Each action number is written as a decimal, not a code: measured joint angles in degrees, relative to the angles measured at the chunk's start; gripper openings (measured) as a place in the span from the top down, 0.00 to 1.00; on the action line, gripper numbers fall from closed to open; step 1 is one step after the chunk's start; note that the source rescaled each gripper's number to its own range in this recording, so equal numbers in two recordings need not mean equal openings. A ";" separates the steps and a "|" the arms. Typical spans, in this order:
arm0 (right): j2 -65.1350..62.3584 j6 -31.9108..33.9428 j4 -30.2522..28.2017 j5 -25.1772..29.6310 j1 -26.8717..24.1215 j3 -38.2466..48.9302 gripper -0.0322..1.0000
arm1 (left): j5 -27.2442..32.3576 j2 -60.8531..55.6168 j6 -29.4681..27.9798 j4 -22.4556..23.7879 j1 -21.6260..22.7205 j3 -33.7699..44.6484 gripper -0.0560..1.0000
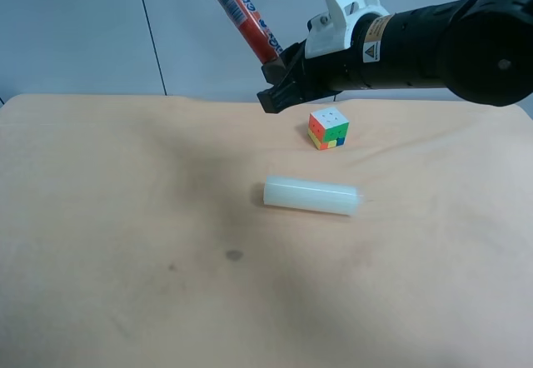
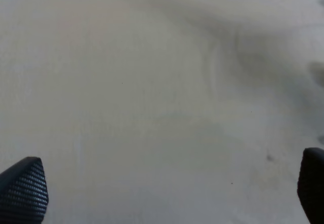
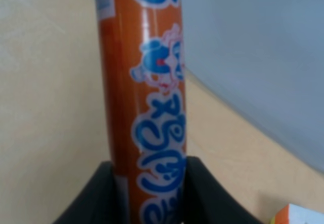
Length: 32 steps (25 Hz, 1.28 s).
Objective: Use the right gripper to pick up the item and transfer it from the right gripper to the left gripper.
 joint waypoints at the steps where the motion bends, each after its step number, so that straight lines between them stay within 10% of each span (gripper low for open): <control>1: 0.00 0.00 0.00 0.00 0.00 0.00 0.96 | 0.00 0.00 0.00 0.00 0.00 0.00 0.00; 24: 0.00 0.00 0.00 0.00 0.00 0.00 0.96 | -0.27 0.00 0.00 0.00 0.00 -0.23 0.00; 32: 0.00 0.00 0.00 0.00 0.00 0.00 0.96 | -17.53 11.88 1.41 -14.42 0.00 -1.89 0.00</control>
